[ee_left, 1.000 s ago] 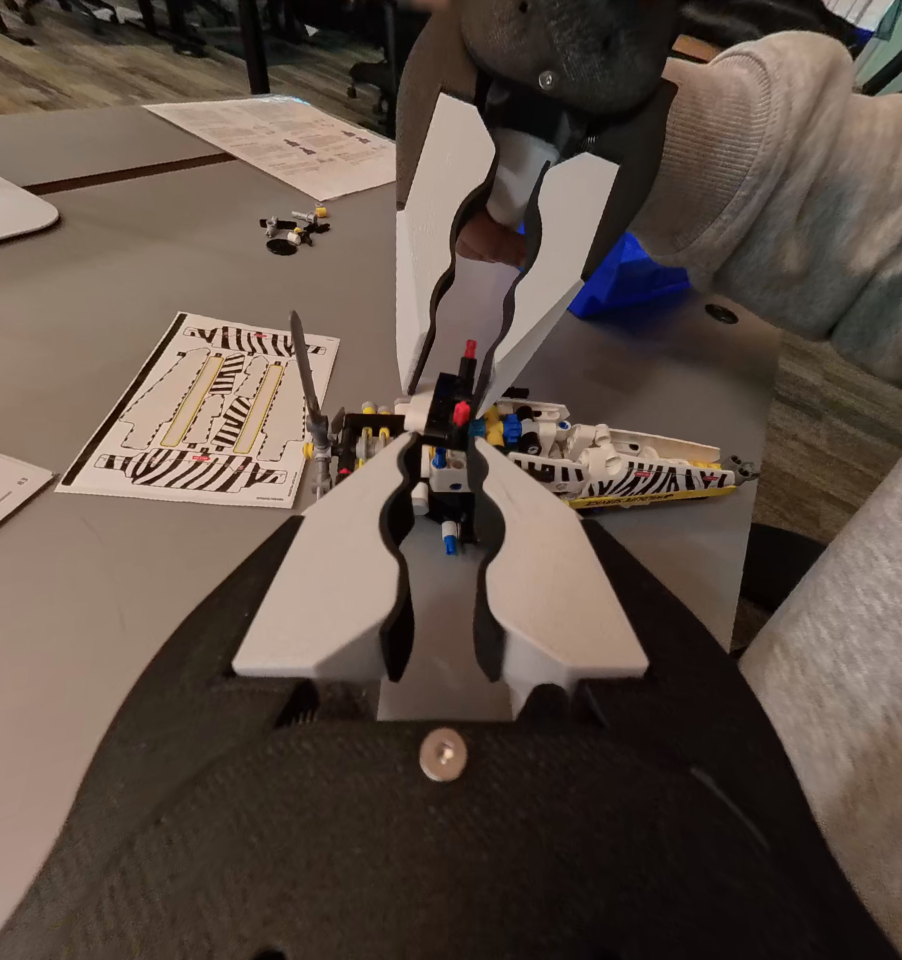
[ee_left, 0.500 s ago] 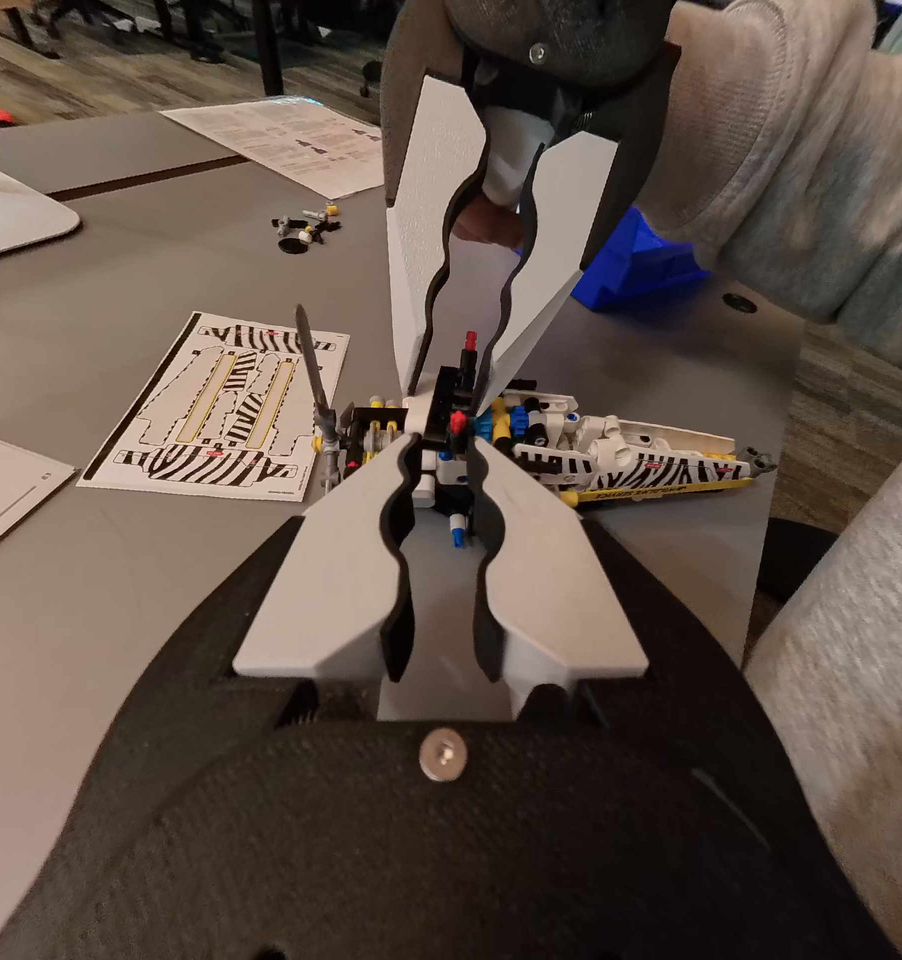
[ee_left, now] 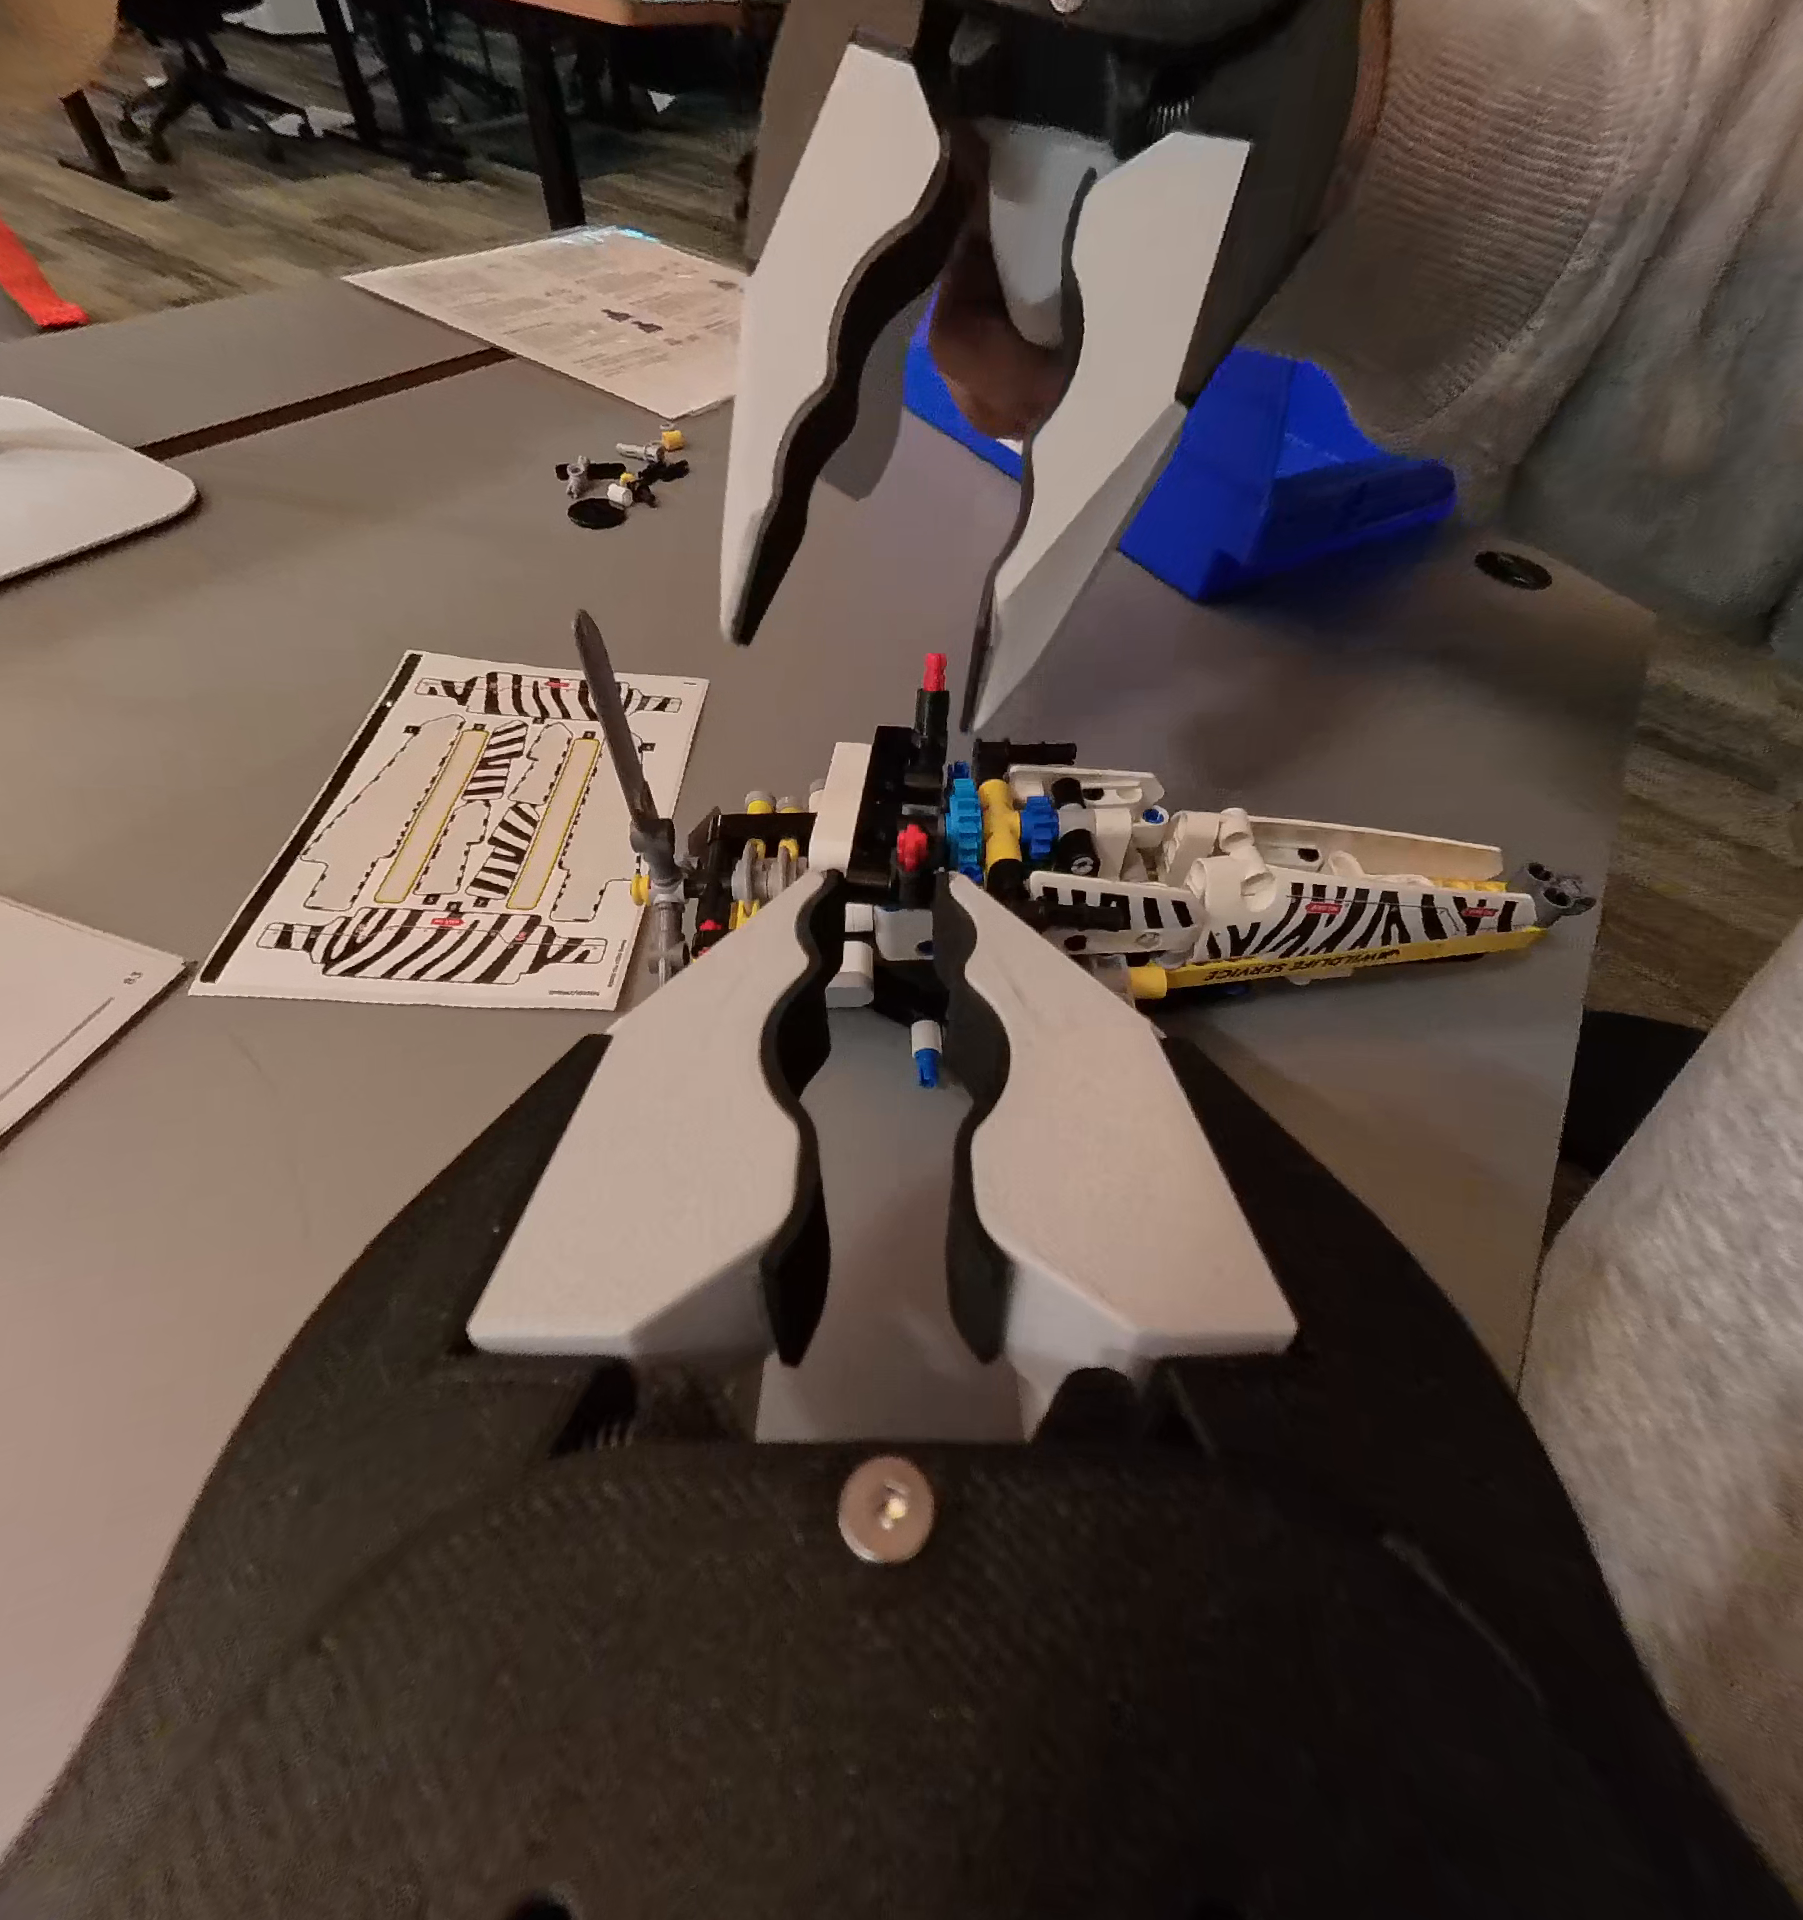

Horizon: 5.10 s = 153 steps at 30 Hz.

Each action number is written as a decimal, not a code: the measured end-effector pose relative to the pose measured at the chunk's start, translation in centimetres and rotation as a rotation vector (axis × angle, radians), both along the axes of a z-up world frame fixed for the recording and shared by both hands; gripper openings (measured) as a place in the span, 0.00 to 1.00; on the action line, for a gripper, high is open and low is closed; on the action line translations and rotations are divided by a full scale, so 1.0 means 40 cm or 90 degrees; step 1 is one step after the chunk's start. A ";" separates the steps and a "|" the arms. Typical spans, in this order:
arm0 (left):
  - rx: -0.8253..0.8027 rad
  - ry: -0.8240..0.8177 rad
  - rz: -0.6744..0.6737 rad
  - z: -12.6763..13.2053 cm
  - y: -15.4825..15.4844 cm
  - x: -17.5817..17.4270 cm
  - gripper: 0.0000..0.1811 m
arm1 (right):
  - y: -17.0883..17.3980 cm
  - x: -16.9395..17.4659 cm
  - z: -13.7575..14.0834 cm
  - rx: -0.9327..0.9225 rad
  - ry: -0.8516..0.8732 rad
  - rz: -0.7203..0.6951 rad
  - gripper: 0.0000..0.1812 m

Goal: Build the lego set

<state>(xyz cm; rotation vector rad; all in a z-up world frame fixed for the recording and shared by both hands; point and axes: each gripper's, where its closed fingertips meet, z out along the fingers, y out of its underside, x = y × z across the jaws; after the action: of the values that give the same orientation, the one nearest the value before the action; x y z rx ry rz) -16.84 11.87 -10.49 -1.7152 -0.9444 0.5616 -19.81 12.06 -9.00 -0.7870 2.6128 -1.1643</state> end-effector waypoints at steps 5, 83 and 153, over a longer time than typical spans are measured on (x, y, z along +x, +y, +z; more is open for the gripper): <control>0.007 0.003 -0.001 0.004 0.003 0.005 0.08 | 0.021 -0.010 -0.002 -0.019 -0.057 -0.065 0.17; -0.022 -0.068 0.001 -0.018 0.008 0.004 0.08 | 0.009 -0.025 0.011 -0.087 -0.377 -0.268 0.26; 0.404 -0.323 -0.046 0.006 -0.026 0.084 0.20 | -0.008 0.020 -0.078 0.291 -0.907 -0.294 0.17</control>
<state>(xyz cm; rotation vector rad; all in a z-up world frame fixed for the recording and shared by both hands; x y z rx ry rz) -13.48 10.82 -10.25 -1.3085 -1.2425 -0.2344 -19.00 11.72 -12.12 0.6125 1.6268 -0.6590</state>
